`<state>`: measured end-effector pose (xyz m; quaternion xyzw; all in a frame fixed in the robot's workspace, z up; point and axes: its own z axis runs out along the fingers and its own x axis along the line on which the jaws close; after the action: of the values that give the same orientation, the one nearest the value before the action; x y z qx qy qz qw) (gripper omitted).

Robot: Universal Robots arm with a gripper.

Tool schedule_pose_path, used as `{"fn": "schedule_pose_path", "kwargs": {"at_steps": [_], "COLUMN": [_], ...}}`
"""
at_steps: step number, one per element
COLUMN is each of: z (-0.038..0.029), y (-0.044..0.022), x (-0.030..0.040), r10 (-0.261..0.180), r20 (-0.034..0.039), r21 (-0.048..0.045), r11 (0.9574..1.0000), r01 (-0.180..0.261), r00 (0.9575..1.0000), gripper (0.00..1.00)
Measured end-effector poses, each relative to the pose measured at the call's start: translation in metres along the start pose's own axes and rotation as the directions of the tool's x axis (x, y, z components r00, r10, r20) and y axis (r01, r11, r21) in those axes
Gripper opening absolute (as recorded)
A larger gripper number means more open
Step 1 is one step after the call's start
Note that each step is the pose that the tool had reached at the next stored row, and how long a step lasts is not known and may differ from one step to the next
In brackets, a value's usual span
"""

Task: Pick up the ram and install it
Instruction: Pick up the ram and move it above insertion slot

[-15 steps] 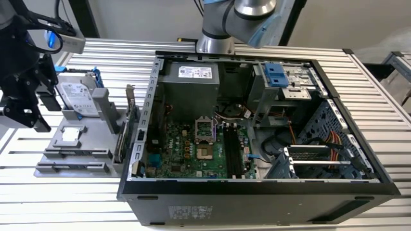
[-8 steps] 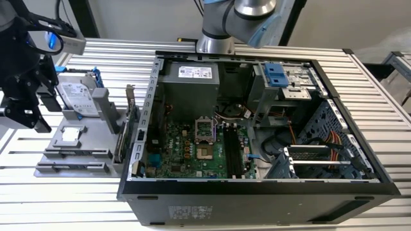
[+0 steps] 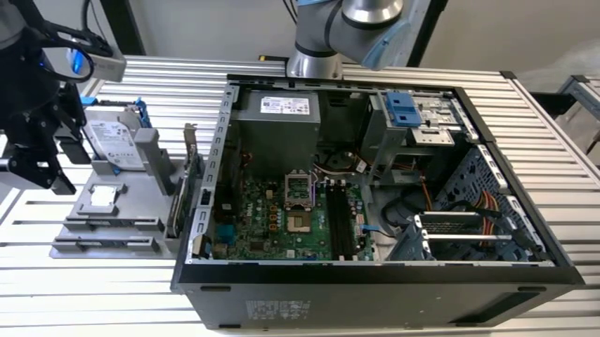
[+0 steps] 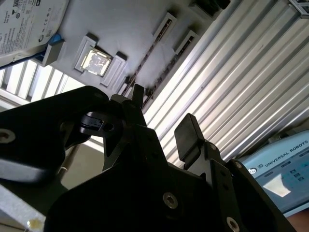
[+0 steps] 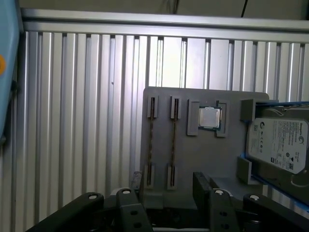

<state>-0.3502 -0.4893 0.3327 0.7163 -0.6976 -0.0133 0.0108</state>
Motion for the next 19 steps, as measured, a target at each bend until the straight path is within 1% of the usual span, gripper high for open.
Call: {"fn": "schedule_pose_path", "kwargs": {"at_steps": [19], "z": [0.0051], "y": [-0.0002], "x": [0.0000], "r10": [0.000], "r20": [0.0000], "r21": [0.0000], "r11": [1.0000], "r01": [0.000], "r00": [1.0000], "gripper": [1.00]}}
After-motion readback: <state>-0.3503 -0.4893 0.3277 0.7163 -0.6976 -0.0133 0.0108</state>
